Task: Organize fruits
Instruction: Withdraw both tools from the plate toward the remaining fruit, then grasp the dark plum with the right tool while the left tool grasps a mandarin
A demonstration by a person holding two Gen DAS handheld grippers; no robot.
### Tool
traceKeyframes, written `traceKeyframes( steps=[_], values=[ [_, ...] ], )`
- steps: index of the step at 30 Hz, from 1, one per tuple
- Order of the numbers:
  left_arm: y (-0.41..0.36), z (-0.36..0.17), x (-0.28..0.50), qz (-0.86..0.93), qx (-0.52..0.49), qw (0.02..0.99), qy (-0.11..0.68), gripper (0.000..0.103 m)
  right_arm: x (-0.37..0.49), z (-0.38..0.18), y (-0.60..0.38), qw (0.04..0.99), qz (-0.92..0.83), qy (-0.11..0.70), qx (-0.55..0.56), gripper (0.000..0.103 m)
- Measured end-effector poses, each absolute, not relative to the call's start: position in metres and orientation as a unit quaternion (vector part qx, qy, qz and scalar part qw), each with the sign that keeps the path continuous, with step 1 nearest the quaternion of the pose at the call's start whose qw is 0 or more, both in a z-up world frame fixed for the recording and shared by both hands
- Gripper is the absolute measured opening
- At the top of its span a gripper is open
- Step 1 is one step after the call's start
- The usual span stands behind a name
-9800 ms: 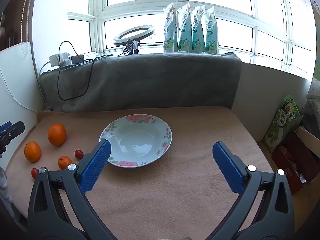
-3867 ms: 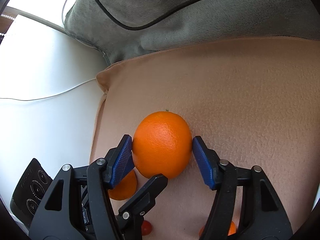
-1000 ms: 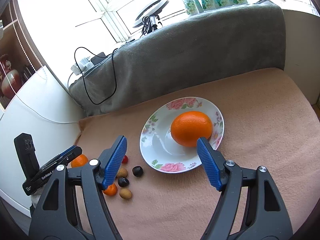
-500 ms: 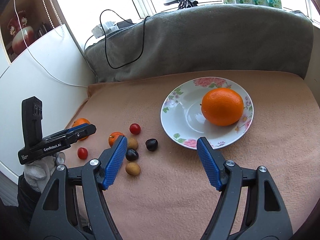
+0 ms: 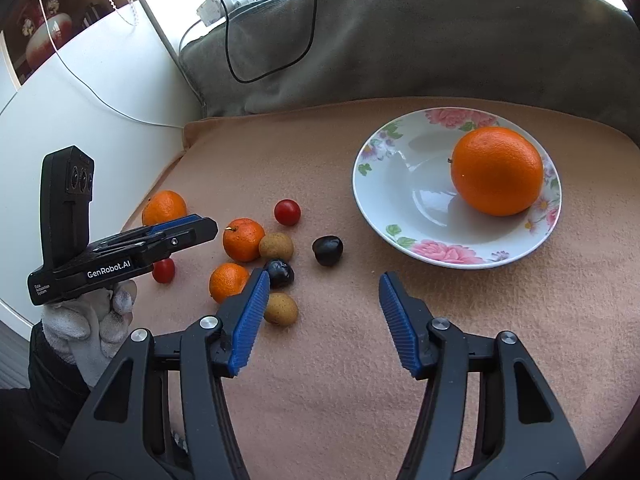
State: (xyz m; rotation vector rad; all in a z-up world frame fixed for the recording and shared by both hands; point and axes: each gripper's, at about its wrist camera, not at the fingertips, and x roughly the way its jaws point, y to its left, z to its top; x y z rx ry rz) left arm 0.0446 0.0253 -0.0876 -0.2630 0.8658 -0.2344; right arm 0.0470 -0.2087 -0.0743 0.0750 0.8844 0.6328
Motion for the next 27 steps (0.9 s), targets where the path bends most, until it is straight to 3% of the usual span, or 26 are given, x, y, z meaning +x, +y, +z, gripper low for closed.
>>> traceKeyframes(
  steps=[27],
  values=[
    [0.017, -0.103, 0.060, -0.139, -0.141, 0.872, 0.448, 0.035, 0.069, -0.101, -0.145, 0.811, 0.350, 0.468, -0.024, 0.038]
  ],
)
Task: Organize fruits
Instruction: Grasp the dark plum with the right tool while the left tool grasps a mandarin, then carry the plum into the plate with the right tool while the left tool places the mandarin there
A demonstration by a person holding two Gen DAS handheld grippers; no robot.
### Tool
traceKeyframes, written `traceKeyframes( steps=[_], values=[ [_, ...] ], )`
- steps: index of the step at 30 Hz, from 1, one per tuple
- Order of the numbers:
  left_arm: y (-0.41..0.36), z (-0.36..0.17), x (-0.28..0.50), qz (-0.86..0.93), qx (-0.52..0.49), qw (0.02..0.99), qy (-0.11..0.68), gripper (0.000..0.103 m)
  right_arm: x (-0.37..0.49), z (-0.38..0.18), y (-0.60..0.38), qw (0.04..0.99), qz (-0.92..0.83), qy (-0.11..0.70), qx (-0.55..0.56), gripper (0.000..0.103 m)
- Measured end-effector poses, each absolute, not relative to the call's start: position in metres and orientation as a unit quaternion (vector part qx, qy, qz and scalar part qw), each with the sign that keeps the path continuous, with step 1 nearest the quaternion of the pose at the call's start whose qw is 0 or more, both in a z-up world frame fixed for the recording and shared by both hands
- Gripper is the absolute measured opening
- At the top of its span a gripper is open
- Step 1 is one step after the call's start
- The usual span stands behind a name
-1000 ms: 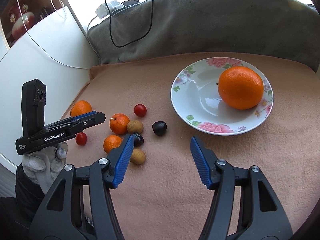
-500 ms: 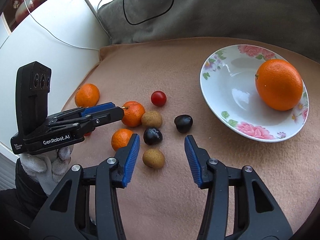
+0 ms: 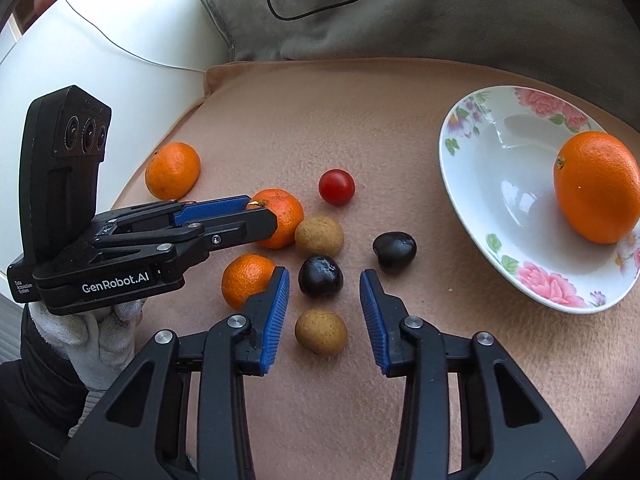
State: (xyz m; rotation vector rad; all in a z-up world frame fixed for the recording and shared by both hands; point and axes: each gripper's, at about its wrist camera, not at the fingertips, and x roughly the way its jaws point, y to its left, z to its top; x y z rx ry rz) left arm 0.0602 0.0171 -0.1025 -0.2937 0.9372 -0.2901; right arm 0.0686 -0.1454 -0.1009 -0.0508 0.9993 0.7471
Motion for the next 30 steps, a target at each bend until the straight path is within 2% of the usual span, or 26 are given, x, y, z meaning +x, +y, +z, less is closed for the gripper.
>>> traceKeyframes(
  steps=[7, 8, 13, 30],
  values=[
    [0.020, -0.103, 0.059, -0.140, -0.145, 0.872, 0.446, 0.034, 0.072, -0.107, -0.139, 0.806, 0.349, 0.477, -0.029, 0.037],
    [0.020, -0.103, 0.059, -0.140, -0.147, 0.872, 0.446, 0.033, 0.071, -0.108, -0.138, 0.807, 0.347, 0.477, -0.032, 0.033],
    [0.019, -0.103, 0.060, -0.139, -0.148, 0.873, 0.444, 0.033, 0.072, -0.111, -0.137, 0.806, 0.347, 0.479, -0.029, 0.026],
    [0.023, -0.097, 0.054, -0.127, -0.161, 0.876, 0.436, 0.032, 0.064, -0.096, -0.152, 0.821, 0.343, 0.455, -0.009, 0.026]
  ],
)
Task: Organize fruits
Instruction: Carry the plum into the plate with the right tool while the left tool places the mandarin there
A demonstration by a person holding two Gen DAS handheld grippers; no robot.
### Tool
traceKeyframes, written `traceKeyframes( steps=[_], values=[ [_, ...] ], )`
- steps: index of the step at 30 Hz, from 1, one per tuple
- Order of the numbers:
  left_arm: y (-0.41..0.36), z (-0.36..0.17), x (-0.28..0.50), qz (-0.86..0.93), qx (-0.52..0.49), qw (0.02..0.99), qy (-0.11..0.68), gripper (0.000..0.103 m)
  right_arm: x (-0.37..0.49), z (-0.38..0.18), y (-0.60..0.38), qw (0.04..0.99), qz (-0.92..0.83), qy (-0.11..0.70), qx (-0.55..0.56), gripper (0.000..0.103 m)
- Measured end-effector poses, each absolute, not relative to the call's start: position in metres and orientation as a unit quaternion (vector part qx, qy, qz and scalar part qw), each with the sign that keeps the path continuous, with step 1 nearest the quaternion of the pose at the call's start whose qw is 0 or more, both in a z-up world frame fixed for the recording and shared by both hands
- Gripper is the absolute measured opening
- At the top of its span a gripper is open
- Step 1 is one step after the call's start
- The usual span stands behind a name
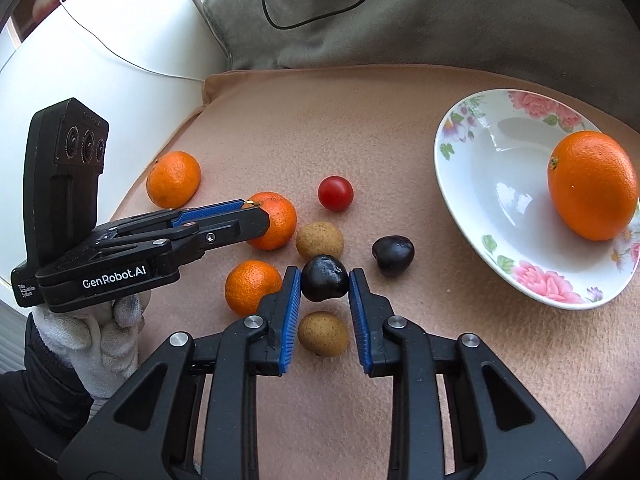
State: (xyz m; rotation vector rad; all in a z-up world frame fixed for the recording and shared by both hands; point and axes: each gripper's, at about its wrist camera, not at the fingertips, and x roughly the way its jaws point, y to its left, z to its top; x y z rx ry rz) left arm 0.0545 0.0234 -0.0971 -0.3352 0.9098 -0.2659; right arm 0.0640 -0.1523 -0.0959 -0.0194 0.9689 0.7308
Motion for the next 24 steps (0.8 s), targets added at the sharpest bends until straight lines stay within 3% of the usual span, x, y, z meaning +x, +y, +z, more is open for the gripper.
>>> traceKeyframes(
  steps=[24],
  values=[
    [-0.010, -0.064, 0.083, -0.163, -0.156, 0.890, 0.397, 0.030, 0.060, -0.066, -0.233, 0.872, 0.266, 0.408, 0.044, 0.026]
  ],
)
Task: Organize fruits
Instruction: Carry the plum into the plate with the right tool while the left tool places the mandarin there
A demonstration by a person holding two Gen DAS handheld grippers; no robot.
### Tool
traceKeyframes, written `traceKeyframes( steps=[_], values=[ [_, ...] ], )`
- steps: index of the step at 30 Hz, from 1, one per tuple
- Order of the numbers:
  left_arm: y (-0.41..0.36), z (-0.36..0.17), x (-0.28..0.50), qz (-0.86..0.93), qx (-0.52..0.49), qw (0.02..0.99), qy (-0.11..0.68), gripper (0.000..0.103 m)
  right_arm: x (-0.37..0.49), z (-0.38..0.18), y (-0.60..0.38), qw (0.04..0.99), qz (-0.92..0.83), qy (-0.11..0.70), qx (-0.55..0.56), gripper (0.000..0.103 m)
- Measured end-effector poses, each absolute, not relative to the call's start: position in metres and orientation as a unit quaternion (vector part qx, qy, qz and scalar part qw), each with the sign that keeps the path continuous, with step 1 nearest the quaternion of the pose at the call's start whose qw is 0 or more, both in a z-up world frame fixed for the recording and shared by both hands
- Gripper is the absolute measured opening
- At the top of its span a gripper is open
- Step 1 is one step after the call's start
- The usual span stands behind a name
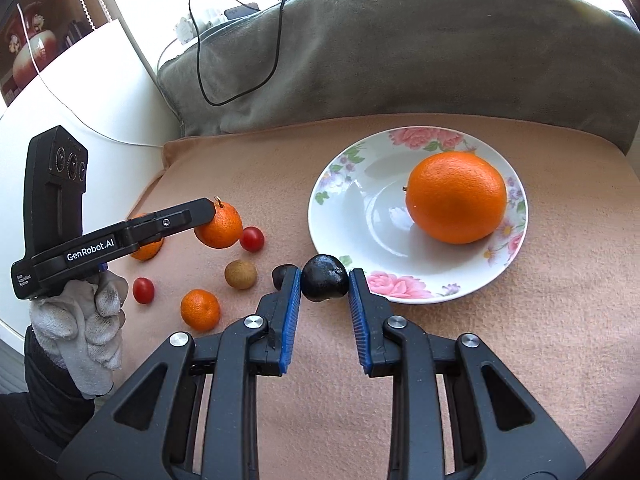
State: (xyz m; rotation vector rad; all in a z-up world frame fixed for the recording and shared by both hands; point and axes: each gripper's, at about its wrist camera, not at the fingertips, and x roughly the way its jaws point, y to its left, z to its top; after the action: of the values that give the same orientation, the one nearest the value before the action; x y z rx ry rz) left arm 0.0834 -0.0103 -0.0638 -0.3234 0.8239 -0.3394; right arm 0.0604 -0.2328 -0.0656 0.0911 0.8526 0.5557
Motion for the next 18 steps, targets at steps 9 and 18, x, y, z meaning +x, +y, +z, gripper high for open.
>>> traceKeyframes(
  steps=[9, 18],
  values=[
    [-0.034, -0.060, 0.106, -0.180, -0.145, 0.888, 0.397, 0.030, 0.064, -0.068, -0.240, 0.877, 0.253, 0.407, 0.045, 0.026],
    [-0.053, -0.059, 0.123, -0.189, -0.134, 0.887, 0.400, 0.029, 0.069, -0.069, -0.242, 0.878, 0.245, 0.408, 0.043, 0.026]
  ],
)
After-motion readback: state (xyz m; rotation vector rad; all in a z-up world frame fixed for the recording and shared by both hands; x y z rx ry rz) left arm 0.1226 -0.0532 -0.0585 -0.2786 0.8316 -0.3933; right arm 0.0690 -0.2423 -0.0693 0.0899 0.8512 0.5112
